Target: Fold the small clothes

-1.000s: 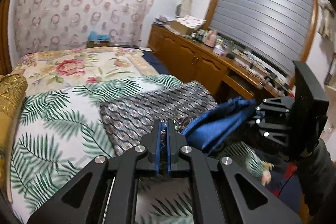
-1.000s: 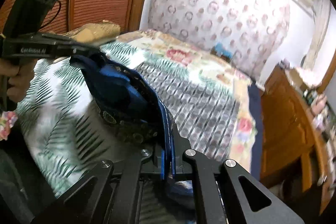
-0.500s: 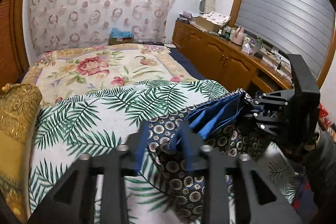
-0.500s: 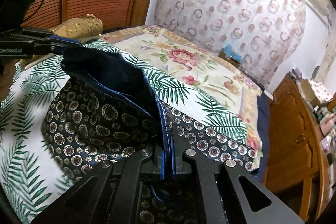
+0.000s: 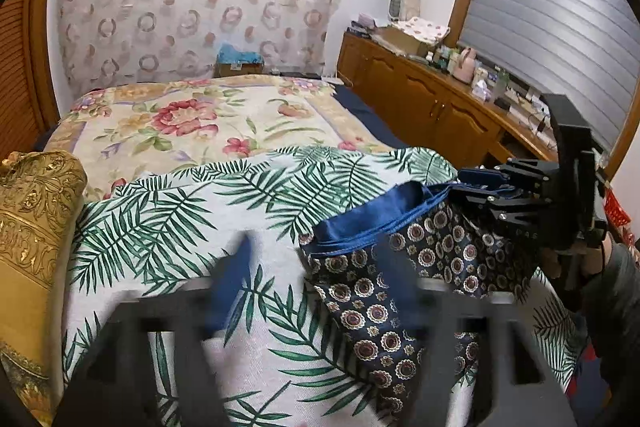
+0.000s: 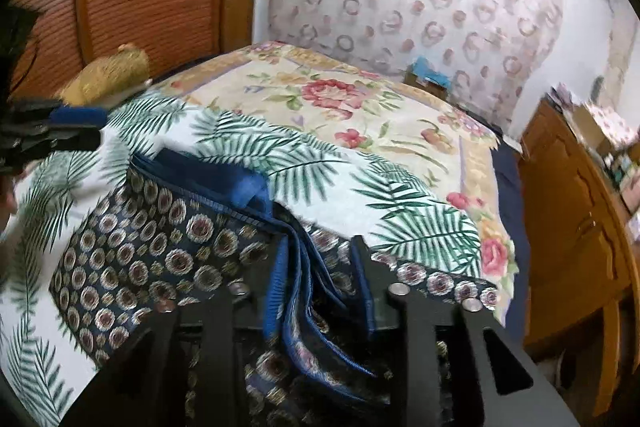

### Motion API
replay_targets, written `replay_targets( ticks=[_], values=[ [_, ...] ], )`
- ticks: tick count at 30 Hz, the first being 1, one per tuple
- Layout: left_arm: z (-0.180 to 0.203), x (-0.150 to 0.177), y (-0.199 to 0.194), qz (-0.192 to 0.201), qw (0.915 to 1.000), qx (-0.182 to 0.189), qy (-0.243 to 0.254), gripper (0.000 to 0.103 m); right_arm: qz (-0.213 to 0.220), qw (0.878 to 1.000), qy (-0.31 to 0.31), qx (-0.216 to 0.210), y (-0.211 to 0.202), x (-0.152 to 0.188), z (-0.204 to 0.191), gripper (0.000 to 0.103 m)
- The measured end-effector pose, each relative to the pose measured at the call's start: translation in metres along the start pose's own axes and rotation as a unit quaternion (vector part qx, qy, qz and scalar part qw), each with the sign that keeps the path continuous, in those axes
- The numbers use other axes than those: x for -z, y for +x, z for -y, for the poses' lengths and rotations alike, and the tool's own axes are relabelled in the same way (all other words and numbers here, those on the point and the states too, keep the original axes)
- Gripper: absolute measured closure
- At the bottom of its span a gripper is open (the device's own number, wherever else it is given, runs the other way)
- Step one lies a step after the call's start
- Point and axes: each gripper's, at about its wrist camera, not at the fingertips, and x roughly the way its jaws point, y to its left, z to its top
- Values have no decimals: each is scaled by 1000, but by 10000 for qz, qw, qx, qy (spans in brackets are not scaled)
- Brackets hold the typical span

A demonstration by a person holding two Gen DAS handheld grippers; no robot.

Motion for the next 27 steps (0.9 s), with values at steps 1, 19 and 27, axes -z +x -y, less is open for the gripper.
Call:
replay_targets(
  ticks=[1, 19, 27],
  values=[
    [0, 1, 0, -11, 10000, 40, -7, 20, 10, 10000, 43, 20, 0, -1, 1, 67],
    [4, 13, 67, -970, 9950, 218, -22, 28, 97, 9924, 1192, 299, -74, 76, 27, 30],
    [10, 9, 80, -1100, 9935, 283, 28, 45, -244, 9874, 1552, 206, -52, 93, 43, 30]
  ],
)
